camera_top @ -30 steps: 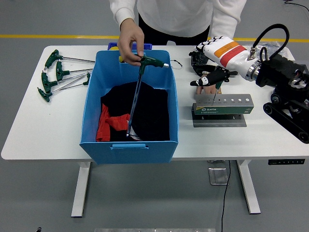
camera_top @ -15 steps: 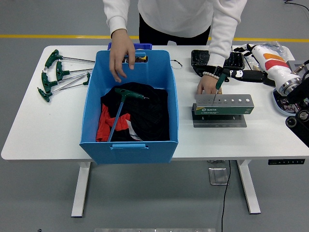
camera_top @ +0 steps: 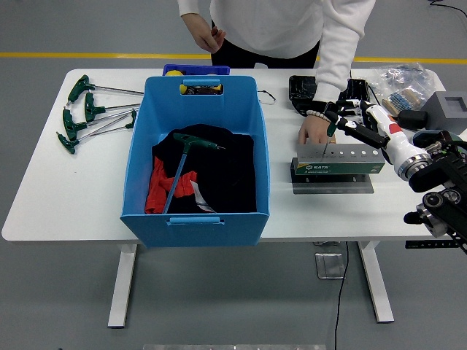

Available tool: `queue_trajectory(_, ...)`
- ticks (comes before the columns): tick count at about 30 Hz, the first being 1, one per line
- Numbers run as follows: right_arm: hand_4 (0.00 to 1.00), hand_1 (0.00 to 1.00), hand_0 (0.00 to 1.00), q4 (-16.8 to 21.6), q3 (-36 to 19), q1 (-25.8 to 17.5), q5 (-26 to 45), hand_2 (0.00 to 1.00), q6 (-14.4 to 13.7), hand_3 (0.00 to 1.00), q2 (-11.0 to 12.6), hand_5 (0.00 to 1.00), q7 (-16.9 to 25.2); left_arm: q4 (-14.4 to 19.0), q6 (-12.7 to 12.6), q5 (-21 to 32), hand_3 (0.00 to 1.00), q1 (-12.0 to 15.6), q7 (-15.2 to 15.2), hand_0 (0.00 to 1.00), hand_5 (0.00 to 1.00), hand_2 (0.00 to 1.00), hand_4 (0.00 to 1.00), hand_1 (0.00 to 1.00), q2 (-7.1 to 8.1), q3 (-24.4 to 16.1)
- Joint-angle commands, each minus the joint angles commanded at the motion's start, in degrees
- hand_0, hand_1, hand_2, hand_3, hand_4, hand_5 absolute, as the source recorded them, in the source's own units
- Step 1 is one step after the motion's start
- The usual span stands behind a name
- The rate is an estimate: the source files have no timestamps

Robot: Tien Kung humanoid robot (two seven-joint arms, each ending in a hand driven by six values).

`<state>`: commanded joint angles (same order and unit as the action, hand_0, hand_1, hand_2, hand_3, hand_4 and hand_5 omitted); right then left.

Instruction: Lift tool from toolbox,place it in box,lift tool from toolbox,place it in box

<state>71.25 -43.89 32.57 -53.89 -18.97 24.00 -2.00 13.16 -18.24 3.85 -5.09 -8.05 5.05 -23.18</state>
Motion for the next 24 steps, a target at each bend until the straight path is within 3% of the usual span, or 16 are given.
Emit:
queue_trajectory(16,0.998,0.559,0.593,-3.51,-0.08,-2.26,37.95,0.704,-2.28,0.861,-1.02,0.839,0.73,0.05,0.21,1.52,0.724,-0.36,-0.37,0.724,0.654,0.791,0.742,0.751,-0.05,1.12)
queue_trajectory(24,0.998,0.551,0.592,-3.41,1.65,-2.57,42.24,0.700,-1.89,0.863,-1.47,0.841,0.49,0.07,0.26,1.63,0.724,-0.51,-0.40,0.724,0.655,0.791,0.742,0.752,-0.07,1.26)
